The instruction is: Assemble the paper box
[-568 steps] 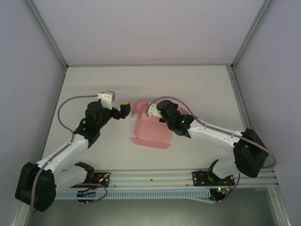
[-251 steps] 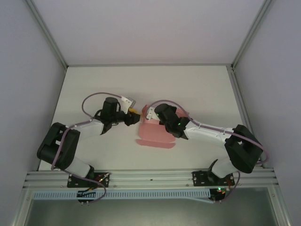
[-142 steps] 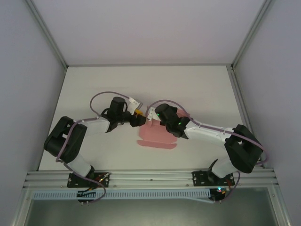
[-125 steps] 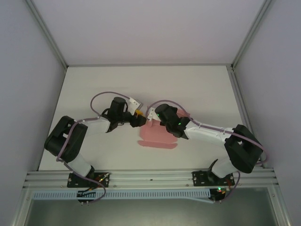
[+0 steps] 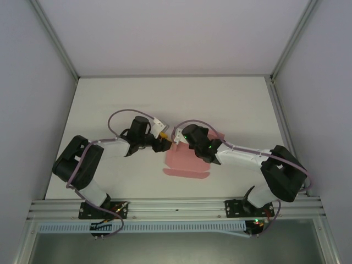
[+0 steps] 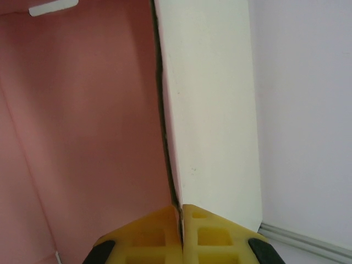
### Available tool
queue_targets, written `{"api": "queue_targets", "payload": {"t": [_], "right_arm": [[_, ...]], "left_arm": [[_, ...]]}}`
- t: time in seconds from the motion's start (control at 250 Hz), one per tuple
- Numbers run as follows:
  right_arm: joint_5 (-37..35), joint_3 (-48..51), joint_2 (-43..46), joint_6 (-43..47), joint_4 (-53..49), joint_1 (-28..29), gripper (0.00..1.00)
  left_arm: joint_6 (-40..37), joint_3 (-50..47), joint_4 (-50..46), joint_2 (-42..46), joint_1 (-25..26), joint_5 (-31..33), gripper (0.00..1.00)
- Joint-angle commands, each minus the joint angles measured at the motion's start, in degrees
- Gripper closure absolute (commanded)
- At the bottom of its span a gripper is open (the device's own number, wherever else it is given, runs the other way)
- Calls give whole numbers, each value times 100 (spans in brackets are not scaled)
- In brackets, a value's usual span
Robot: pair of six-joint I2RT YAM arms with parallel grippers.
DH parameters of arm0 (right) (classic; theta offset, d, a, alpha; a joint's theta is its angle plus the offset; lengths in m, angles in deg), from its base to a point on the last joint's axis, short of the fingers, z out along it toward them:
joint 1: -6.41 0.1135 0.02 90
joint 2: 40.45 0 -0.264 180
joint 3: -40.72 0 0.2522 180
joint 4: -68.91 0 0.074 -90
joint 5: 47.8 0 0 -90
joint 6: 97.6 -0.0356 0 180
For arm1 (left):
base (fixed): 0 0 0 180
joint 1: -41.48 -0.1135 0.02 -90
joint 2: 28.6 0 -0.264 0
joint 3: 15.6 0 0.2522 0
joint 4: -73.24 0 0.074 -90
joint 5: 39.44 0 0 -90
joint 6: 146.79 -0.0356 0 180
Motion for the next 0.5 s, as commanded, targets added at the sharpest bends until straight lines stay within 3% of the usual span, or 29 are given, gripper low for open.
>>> {"api": "queue_targets", "payload": {"t": [0.0,0.112,0.495], "right_arm": [[-66,156,46,51,273,65,100],[-51,284,123,73,520,131,100],[-382,719,213,-130,868,471,100]], "left_arm": [[-86,-129,171,99,37,-214,43],[-61,-5,157,-35,43,-359,37],[-99,42,280,-195,343,-143,36]]}}
